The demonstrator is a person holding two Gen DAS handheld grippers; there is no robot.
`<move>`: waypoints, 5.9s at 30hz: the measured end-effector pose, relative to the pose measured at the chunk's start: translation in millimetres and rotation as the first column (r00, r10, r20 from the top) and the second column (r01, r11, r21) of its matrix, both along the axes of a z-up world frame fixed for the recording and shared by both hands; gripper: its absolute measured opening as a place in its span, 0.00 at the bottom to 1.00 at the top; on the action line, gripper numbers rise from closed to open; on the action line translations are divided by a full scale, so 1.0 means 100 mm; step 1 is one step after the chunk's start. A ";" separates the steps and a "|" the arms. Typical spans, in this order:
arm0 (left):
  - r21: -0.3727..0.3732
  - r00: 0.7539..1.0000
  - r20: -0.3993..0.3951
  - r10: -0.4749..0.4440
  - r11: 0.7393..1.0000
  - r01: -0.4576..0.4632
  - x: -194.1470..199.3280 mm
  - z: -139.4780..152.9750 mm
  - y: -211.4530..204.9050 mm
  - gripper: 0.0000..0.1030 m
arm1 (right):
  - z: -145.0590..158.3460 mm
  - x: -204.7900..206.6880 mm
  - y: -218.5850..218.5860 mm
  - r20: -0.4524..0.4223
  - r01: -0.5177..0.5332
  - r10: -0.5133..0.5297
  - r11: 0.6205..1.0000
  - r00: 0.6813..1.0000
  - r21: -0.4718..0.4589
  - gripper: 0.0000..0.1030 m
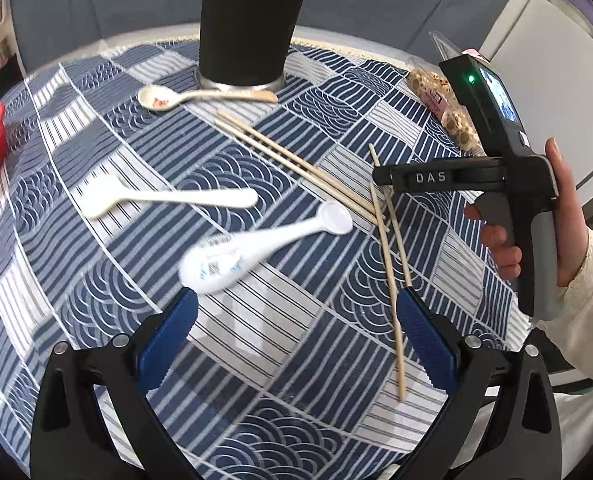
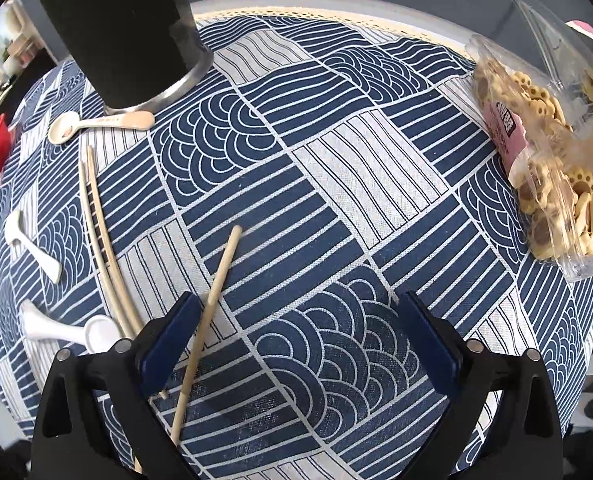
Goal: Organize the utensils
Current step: 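Grasp a chopstick with the right gripper while the left gripper grasps another, then lift both held chopsticks and carry them over the black holder, then open the left gripper into the holder while the right gripper opens too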
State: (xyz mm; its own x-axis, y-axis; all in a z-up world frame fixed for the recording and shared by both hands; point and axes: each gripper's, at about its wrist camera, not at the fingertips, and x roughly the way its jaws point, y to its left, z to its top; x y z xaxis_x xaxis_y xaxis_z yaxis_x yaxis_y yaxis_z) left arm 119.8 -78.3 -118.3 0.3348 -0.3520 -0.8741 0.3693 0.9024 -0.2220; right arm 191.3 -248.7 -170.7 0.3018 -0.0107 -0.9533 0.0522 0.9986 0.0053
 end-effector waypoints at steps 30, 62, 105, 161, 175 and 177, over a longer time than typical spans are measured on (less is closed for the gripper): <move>0.285 0.997 -0.040 0.066 0.957 -0.052 0.03 -0.46 -0.82 0.96 | -0.04 -0.17 -0.19 -0.052 -0.151 0.151 0.989 0.987 0.004 0.94; 0.284 0.983 -0.040 0.177 0.946 -0.159 -0.03 -0.39 -0.82 0.47 | -0.04 -0.55 -0.37 -0.187 -0.114 0.112 0.993 0.976 -0.001 0.81; 0.004 0.930 0.042 0.366 0.930 -0.367 0.75 0.80 0.42 0.05 | 1.62 -0.08 -1.03 0.271 -0.072 0.030 0.987 0.962 0.147 0.05; -0.322 0.931 0.361 0.042 0.943 0.082 2.51 1.17 0.05 0.05 | 2.62 1.34 0.19 0.471 -0.080 -0.011 0.982 0.882 0.173 0.05; -0.268 0.909 0.407 0.084 0.963 0.031 2.05 1.39 0.30 0.49 | 2.75 0.93 0.12 0.516 -0.123 0.036 0.983 0.856 0.135 0.23; -0.256 0.912 0.401 0.092 0.967 0.015 1.97 1.40 0.32 0.59 | 2.74 0.86 0.13 0.517 -0.130 0.046 0.983 0.855 0.127 0.36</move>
